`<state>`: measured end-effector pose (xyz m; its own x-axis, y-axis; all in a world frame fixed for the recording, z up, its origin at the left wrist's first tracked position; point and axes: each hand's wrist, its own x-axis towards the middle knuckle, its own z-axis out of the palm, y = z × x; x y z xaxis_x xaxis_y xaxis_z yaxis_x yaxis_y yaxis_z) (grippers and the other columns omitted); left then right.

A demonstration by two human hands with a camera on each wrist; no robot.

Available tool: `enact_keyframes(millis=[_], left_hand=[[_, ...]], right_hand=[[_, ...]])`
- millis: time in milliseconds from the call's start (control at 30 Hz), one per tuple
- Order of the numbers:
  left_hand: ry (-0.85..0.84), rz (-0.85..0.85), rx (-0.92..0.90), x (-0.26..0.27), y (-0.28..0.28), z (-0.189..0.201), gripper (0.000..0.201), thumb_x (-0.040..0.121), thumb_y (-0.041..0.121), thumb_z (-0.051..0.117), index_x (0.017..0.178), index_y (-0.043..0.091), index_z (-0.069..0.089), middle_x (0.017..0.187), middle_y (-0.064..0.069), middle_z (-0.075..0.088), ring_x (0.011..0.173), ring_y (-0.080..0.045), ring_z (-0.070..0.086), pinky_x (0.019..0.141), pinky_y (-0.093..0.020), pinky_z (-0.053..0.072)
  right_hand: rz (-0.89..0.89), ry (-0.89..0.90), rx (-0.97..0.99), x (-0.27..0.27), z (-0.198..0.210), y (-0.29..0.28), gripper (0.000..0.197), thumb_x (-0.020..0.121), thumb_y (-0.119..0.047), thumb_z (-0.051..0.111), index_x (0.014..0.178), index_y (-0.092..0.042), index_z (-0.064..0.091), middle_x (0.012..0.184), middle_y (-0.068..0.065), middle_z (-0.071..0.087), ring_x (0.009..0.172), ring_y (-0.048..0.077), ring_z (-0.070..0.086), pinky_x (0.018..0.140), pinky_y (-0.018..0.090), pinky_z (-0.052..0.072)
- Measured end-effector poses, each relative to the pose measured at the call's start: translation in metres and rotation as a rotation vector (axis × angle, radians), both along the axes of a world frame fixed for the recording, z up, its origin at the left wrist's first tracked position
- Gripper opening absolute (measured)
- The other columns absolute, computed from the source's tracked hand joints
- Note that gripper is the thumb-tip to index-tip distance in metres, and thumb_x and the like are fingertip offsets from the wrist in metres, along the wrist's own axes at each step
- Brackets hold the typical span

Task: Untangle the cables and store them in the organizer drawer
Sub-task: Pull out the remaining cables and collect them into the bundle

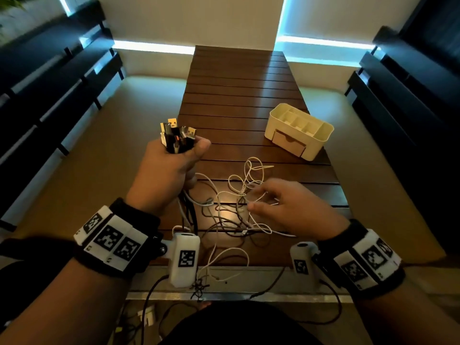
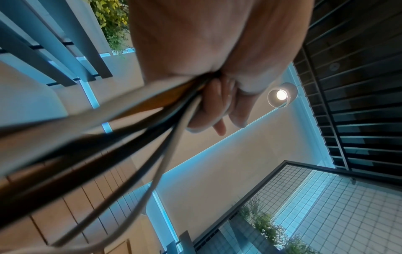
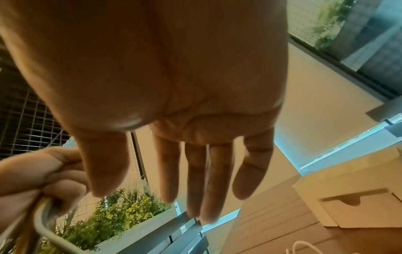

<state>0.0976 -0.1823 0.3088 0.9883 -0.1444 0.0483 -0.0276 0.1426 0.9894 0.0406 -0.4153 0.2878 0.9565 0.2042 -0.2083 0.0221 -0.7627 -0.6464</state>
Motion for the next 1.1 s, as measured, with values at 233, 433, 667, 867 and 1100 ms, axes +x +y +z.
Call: enact_keyframes(millis=[233, 433, 667, 867, 1100], left_hand=[[0.015, -0.030, -0.148, -0.014, -0.016, 0.024, 0.024, 0.096, 0.018, 0.059, 0.112, 0.001, 0.057, 0.064, -0.007, 0.012, 0.053, -0.019, 0.010, 0.045, -0.024, 0.018], [-0.001, 0.090, -0.317, 0.000, -0.006, 0.034, 0.015, 0.097, 0.024, 0.060, 0.098, 0.009, 0.058, 0.054, 0.008, 0.023, 0.044, -0.007, 0.018, 0.041, -0.019, 0.024], [0.057, 0.117, -0.260, 0.001, 0.011, 0.017, 0.024, 0.088, 0.027, 0.066, 0.099, 0.008, 0.057, 0.060, 0.002, 0.019, 0.046, -0.008, 0.017, 0.041, -0.021, 0.023], [0.047, 0.068, -0.165, 0.000, 0.006, 0.009, 0.025, 0.094, 0.024, 0.062, 0.108, 0.005, 0.053, 0.068, -0.006, 0.010, 0.051, -0.013, 0.013, 0.043, -0.022, 0.023], [0.108, 0.027, -0.140, -0.010, -0.002, -0.011, 0.025, 0.083, 0.029, 0.064, 0.086, 0.010, 0.048, 0.063, 0.000, 0.016, 0.050, -0.013, 0.013, 0.046, -0.026, 0.018]], right_hand=[[0.259, 0.180, 0.372, 0.024, -0.007, 0.037, 0.069, 0.075, -0.052, 0.078, 0.132, -0.058, 0.040, 0.147, -0.030, 0.033, 0.132, -0.004, 0.033, 0.105, 0.028, 0.033], [0.350, 0.453, 0.395, 0.030, -0.038, 0.067, 0.061, 0.077, -0.041, 0.075, 0.134, -0.029, 0.053, 0.133, -0.007, 0.059, 0.124, 0.010, 0.053, 0.107, 0.034, 0.039], [0.377, 0.728, 0.455, 0.019, -0.049, 0.056, 0.011, 0.097, -0.009, 0.057, 0.089, -0.015, 0.055, 0.084, 0.003, 0.066, 0.072, 0.011, 0.070, 0.067, 0.024, 0.058], [0.315, 0.622, 0.466, 0.028, -0.069, 0.039, 0.036, 0.087, -0.015, 0.070, 0.116, -0.032, 0.059, 0.119, -0.003, 0.067, 0.117, 0.022, 0.062, 0.102, 0.047, 0.047], [-0.109, 0.305, 0.467, 0.055, -0.101, 0.001, 0.018, 0.094, -0.026, 0.065, 0.110, -0.019, 0.068, 0.108, 0.000, 0.073, 0.096, 0.011, 0.069, 0.089, 0.035, 0.054]])
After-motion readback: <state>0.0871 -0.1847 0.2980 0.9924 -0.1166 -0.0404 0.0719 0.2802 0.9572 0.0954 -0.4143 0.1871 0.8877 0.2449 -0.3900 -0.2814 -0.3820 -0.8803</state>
